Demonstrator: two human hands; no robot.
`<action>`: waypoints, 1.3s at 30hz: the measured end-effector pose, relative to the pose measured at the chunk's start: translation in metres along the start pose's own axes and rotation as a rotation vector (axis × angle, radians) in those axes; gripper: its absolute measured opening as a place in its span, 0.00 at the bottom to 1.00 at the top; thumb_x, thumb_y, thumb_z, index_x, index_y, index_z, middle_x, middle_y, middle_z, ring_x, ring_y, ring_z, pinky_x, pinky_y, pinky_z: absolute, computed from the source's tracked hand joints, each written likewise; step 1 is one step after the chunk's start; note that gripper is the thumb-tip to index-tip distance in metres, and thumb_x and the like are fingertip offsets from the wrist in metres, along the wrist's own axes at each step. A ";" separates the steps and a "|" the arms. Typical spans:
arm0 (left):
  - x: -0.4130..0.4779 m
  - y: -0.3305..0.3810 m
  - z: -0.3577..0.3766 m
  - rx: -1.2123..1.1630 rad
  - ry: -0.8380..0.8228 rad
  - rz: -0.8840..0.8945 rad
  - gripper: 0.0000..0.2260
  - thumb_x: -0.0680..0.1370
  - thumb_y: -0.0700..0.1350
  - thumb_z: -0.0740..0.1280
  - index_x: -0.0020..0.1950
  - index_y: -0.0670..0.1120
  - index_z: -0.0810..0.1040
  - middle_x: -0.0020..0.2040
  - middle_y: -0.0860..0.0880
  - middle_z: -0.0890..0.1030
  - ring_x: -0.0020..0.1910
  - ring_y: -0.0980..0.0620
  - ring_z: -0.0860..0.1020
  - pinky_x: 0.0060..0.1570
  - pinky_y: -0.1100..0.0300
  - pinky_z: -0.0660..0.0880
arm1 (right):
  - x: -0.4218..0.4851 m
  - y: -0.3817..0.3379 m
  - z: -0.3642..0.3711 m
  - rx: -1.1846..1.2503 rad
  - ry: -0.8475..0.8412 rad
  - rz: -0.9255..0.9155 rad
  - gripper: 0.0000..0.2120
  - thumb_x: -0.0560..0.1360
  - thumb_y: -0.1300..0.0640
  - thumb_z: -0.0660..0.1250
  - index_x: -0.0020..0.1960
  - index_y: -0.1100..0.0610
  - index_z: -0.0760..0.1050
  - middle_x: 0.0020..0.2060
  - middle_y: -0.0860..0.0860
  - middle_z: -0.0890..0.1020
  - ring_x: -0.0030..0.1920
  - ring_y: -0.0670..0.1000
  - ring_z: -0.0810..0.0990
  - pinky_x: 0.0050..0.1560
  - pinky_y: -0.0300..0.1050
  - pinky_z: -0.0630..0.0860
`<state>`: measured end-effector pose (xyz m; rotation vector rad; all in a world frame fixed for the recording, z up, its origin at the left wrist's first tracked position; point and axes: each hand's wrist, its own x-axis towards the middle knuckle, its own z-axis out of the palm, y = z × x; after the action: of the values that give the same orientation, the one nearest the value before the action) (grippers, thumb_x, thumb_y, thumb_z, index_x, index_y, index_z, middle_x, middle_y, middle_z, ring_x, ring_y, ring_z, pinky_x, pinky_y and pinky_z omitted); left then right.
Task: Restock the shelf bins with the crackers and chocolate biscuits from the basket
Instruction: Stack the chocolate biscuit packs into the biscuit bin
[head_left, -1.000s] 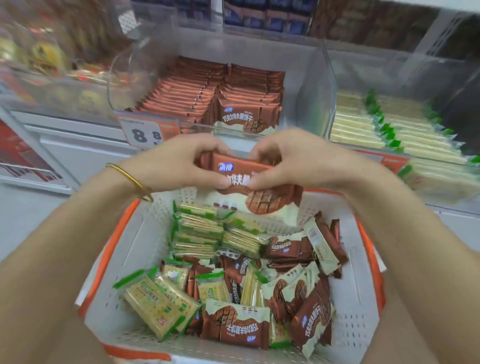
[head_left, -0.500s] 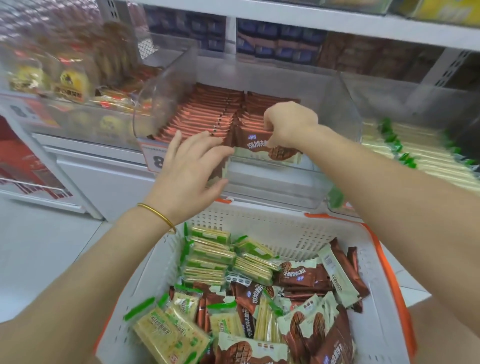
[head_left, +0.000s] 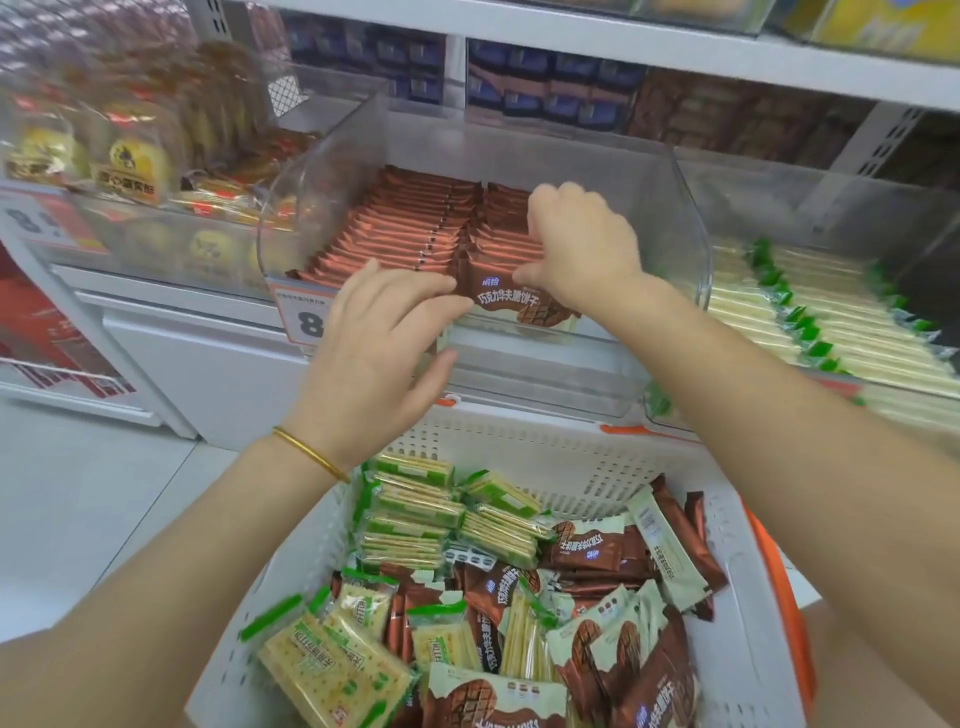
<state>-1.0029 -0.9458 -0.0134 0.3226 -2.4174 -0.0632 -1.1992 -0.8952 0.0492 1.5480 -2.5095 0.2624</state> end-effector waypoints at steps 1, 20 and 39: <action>-0.003 0.007 0.001 -0.032 0.043 0.060 0.13 0.75 0.41 0.65 0.58 0.40 0.78 0.56 0.44 0.79 0.58 0.43 0.75 0.64 0.46 0.67 | -0.015 0.003 -0.013 0.120 0.068 -0.012 0.16 0.71 0.52 0.73 0.52 0.55 0.70 0.51 0.53 0.75 0.51 0.56 0.74 0.50 0.50 0.71; -0.072 0.073 0.060 -0.259 -0.744 0.028 0.11 0.79 0.46 0.63 0.60 0.47 0.78 0.59 0.50 0.78 0.60 0.50 0.72 0.63 0.50 0.70 | -0.239 0.060 0.151 -0.196 -1.213 -0.613 0.16 0.70 0.50 0.73 0.56 0.54 0.79 0.54 0.51 0.79 0.54 0.55 0.76 0.41 0.44 0.71; -0.007 0.054 0.013 -1.018 -0.397 -0.606 0.08 0.76 0.34 0.66 0.46 0.48 0.77 0.40 0.52 0.81 0.35 0.61 0.79 0.33 0.65 0.77 | -0.144 0.036 0.020 1.193 -0.614 0.185 0.16 0.68 0.55 0.73 0.52 0.61 0.76 0.42 0.54 0.85 0.39 0.49 0.83 0.43 0.46 0.80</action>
<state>-1.0171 -0.8926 -0.0206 0.5609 -2.2068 -1.6697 -1.1694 -0.7596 -0.0077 1.8949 -3.1513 1.8305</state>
